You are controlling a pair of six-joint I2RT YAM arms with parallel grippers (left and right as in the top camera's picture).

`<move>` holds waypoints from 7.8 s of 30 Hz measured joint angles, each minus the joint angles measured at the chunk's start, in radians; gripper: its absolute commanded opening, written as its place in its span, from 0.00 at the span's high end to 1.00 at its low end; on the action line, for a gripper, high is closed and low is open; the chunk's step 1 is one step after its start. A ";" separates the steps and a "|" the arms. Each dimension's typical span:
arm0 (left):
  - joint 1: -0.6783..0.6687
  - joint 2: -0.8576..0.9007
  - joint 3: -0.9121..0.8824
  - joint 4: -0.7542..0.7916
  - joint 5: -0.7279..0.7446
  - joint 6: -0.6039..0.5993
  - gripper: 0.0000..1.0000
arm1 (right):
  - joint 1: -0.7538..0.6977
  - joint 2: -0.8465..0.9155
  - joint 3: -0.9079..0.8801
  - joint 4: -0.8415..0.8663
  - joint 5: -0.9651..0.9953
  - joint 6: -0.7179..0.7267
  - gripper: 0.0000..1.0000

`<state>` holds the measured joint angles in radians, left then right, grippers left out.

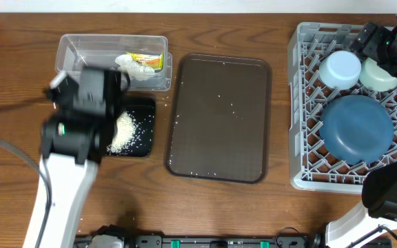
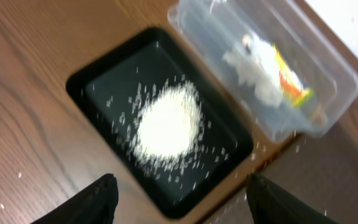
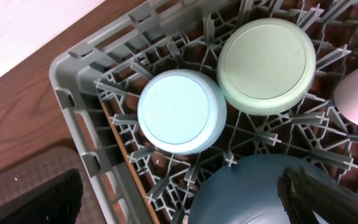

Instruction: Sort waste into correct bins and load items into the dishwasher rack

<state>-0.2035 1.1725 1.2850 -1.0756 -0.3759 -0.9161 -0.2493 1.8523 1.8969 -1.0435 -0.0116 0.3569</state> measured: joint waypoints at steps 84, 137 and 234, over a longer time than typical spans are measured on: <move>0.187 -1.160 -1.260 1.051 0.548 0.969 0.08 | 0.000 0.000 0.000 0.000 0.000 0.000 0.01; 0.193 -1.162 -1.260 1.036 0.413 0.965 0.08 | 0.000 0.000 0.000 0.000 0.000 0.000 0.01; 0.195 -1.162 -1.258 1.035 0.398 0.965 0.08 | 0.249 -1.840 -1.890 0.991 -0.204 -0.349 0.01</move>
<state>-0.0090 0.0109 0.0269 -0.0410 0.0219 0.0490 -0.0002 0.0120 0.0071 -0.0525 -0.2153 0.0082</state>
